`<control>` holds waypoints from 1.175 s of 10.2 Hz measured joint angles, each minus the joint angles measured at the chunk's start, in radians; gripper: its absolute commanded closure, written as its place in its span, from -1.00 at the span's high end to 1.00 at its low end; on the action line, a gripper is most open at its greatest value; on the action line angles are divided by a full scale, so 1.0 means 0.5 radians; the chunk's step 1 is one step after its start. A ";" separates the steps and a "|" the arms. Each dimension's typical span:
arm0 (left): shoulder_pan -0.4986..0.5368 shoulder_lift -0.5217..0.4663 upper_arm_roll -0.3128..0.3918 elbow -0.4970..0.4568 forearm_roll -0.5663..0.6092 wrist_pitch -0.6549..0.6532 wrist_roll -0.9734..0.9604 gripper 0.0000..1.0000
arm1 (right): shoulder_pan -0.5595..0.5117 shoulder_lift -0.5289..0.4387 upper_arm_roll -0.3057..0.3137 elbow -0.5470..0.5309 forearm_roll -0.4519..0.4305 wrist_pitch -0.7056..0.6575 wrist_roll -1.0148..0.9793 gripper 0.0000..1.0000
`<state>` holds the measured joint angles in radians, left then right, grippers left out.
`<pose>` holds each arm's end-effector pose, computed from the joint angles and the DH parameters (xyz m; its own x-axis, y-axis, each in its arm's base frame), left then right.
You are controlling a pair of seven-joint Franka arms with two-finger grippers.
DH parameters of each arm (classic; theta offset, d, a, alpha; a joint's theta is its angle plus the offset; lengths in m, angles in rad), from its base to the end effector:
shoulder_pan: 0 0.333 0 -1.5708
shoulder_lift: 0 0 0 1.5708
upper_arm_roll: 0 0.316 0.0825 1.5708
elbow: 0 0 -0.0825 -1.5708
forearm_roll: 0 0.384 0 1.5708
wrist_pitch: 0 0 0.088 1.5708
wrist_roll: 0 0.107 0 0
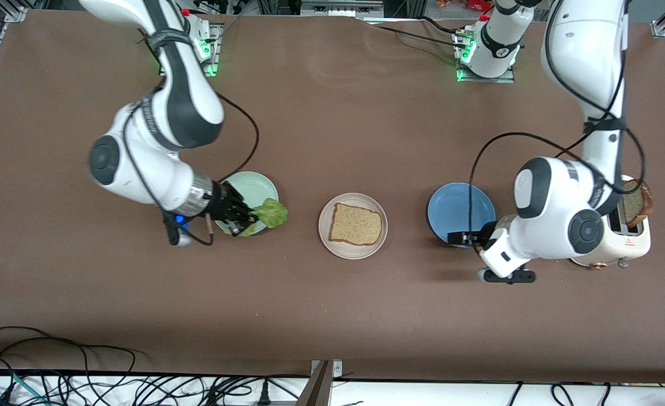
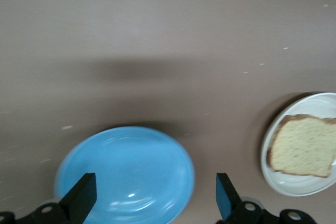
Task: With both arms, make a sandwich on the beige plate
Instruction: 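Release the bread with the left gripper while the right gripper carries lettuce over, then lower the lettuce onto the bread and open the right gripper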
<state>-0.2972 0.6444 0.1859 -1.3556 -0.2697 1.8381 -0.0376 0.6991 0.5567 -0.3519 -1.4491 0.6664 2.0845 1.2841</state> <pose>0.6991 -0.1264 0.3376 0.9872 -0.0209 -0.1578 -0.0004 -0.9917 0.1288 0.6466 0.3173 0.3940 0.3893 -0.8392 -0.3797 -0.9209 -0.3459 -0.1798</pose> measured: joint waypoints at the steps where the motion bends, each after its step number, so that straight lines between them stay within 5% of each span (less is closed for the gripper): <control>1: 0.006 -0.060 0.024 0.000 0.187 -0.050 0.000 1.00 | 0.043 0.083 0.001 0.075 0.133 0.042 0.091 -1.00; 3: 0.044 -0.157 0.045 0.000 0.456 -0.156 0.018 1.00 | 0.054 0.254 0.016 0.228 0.417 0.050 0.142 -1.00; 6: 0.224 -0.213 0.054 -0.002 0.541 -0.223 0.332 1.00 | 0.051 0.405 0.140 0.283 0.619 0.151 0.189 -1.00; 12: 0.672 -0.278 0.066 -0.003 0.547 -0.267 0.813 1.00 | 0.047 0.610 0.293 0.312 0.726 0.377 0.221 -1.00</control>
<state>0.0387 0.5055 0.2190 -1.3571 0.0037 1.7044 0.3687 0.7225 0.8618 -0.2054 -1.2931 1.0294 2.2731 1.3947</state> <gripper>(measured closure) 0.000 0.885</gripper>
